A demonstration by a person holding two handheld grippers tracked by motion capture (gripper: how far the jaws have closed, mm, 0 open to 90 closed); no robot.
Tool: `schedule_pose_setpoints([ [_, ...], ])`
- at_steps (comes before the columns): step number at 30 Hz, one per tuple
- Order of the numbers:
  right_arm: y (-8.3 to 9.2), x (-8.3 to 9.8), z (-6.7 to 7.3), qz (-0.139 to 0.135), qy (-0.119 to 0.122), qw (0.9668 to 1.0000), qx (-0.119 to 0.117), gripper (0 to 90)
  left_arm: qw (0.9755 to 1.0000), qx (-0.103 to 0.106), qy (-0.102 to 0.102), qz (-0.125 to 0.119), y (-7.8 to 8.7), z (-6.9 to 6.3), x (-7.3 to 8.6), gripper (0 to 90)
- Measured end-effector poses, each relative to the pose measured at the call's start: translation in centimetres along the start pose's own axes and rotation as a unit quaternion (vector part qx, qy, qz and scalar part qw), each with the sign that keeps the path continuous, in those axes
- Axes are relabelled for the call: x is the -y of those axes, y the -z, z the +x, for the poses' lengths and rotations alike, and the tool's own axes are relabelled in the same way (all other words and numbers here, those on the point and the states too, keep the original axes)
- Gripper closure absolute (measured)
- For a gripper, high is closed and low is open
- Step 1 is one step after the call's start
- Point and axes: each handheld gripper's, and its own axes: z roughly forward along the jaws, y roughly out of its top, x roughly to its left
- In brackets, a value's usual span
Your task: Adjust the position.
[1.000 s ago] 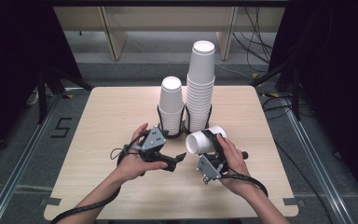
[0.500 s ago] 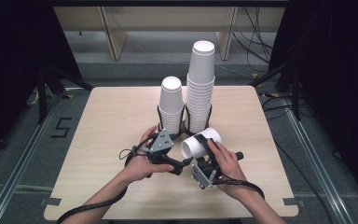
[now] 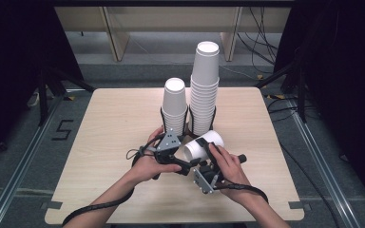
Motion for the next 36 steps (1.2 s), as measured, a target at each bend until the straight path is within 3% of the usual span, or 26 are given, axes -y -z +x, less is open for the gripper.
schedule_pose_setpoints([
  [1, -0.08, -0.13, 0.25, -0.009, -0.024, 0.9996, 0.005, 21.0, 1.0, 0.001, -0.001, -0.001, -0.07, -0.02, -0.02, 4.8],
  [2, -0.11, -0.22, 0.29, -0.01, -0.028, 0.9995, 0.011, 21.0, 1.0, 0.004, 0.002, -0.004, -0.17, -0.04, -0.03, 5.0],
  [3, 0.02, -0.13, -0.08, 0.001, 0.009, 1.0, 0.002, 21.0, 1.0, 0.001, 0.001, -0.001, -0.17, -0.09, -0.08, 5.2],
  [6, -0.04, -0.21, -0.06, -0.002, 0.009, 1.0, 0.0, 21.0, 1.0, 0.001, 0.001, 0.0, -0.28, -0.15, -0.12, 6.9],
  [10, -0.12, -0.35, -0.07, -0.002, 0.035, 0.9994, 0.001, 21.0, 1.0, 0.0, 0.001, 0.003, -0.46, -0.12, -0.11, 9.3],
  [11, -0.36, -0.32, 0.13, -0.015, 0.034, 0.9993, 0.004, 21.0, 1.0, -0.001, 0.001, 0.003, -0.46, -0.1, -0.12, 9.4],
  [13, -0.3, -0.48, 0.07, -0.01, 0.038, 0.9992, -0.008, 21.0, 1.0, -0.001, 0.001, 0.003, -0.46, -0.08, -0.15, 9.5],
  [15, -0.34, -0.51, -0.01, -0.012, 0.05, 0.9987, 0.001, 21.0, 1.0, 0.0, 0.0, 0.003, -0.47, -0.1, -0.15, 9.9],
  [36, -0.43, -0.78, -0.05, -0.018, 0.055, 0.9983, 0.006, 21.0, 0.9999, 0.006, -0.007, 0.009, -1.0, -0.21, -0.18, 17.1],
])
